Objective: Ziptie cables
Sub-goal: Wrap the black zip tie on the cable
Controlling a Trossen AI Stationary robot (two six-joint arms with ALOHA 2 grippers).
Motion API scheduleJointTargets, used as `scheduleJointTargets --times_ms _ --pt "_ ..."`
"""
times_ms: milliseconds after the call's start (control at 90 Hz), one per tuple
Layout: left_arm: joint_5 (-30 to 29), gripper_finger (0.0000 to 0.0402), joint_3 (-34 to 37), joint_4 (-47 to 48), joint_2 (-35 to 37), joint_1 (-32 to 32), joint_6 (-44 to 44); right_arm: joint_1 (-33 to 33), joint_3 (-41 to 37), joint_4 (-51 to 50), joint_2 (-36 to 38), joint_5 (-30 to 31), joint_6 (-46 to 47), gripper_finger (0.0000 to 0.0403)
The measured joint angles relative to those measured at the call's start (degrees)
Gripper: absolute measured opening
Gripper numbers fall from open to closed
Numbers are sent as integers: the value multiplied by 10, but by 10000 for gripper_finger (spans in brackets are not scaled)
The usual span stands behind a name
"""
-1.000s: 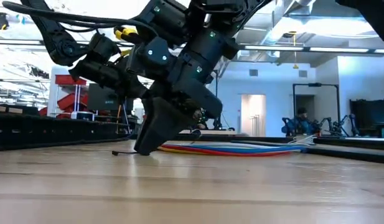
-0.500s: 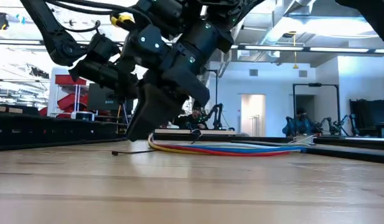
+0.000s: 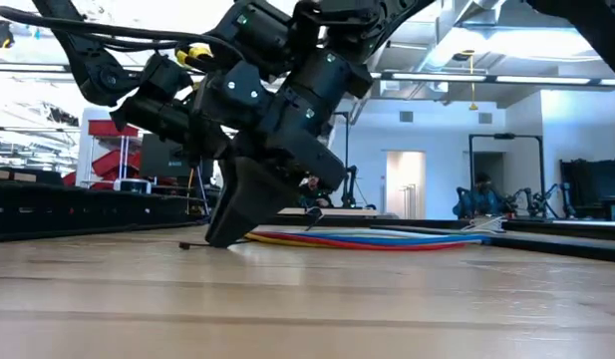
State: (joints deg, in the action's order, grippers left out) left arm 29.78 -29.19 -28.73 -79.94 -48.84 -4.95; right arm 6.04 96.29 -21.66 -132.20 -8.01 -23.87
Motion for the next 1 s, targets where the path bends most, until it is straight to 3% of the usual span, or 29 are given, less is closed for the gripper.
scheduleJointTargets --times_ms 156,611,1000 --pt "0 0 0 4 0 0 0 0 0 0 -1 3 0 8" --pt "-2 0 0 26 0 0 19 33 -1 -30 8 16 5 0" --pt "-2 0 0 29 0 0 19 56 -3 -102 64 -1 -28 0"
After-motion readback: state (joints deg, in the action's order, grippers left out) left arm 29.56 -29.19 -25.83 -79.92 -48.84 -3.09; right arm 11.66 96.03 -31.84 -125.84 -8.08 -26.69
